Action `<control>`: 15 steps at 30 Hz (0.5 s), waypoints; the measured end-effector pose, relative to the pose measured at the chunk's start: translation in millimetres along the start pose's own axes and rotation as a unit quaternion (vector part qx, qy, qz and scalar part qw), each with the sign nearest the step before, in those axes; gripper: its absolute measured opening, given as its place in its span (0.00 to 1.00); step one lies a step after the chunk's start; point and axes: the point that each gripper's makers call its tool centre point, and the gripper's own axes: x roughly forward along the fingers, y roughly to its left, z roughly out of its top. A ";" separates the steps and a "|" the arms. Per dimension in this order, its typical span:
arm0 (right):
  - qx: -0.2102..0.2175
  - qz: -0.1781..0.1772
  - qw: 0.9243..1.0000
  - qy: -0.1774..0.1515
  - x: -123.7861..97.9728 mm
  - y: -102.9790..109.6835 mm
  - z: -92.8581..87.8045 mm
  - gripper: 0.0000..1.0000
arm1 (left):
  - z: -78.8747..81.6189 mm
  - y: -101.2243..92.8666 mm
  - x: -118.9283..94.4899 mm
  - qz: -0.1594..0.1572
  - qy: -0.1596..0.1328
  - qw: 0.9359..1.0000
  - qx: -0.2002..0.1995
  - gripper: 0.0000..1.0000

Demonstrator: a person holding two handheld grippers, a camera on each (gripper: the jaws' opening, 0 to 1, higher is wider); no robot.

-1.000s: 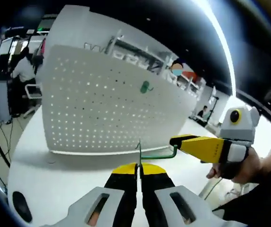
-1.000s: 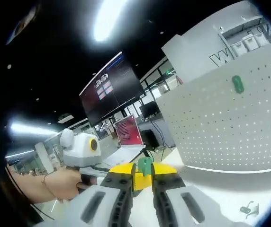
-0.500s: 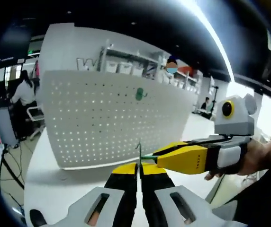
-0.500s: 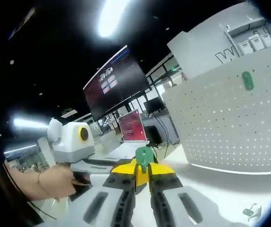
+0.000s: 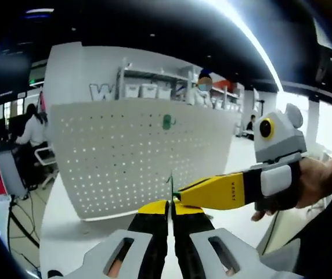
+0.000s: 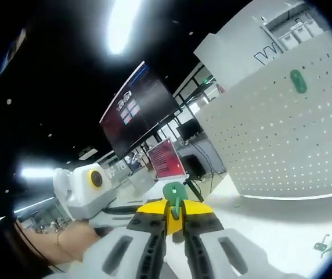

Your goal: Insert the hook assembly into the mounting plate slot until the hook locks in place.

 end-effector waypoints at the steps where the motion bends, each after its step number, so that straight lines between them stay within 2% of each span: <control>1: 0.004 0.000 1.000 -0.003 0.1 0.0 1.2 0.04 | 1.5 -0.1 0.2 0.001 -0.003 1.000 0.004 0.01; 6: 0.013 -0.003 1.000 -0.015 0.2 -1.0 3.8 0.03 | 3.6 -0.2 1.4 0.008 -0.005 1.000 0.012 0.01; 15: 0.009 -0.020 0.999 -0.026 1.1 -3.3 1.8 0.01 | -1.0 1.2 1.0 0.016 -0.001 1.000 -0.011 0.01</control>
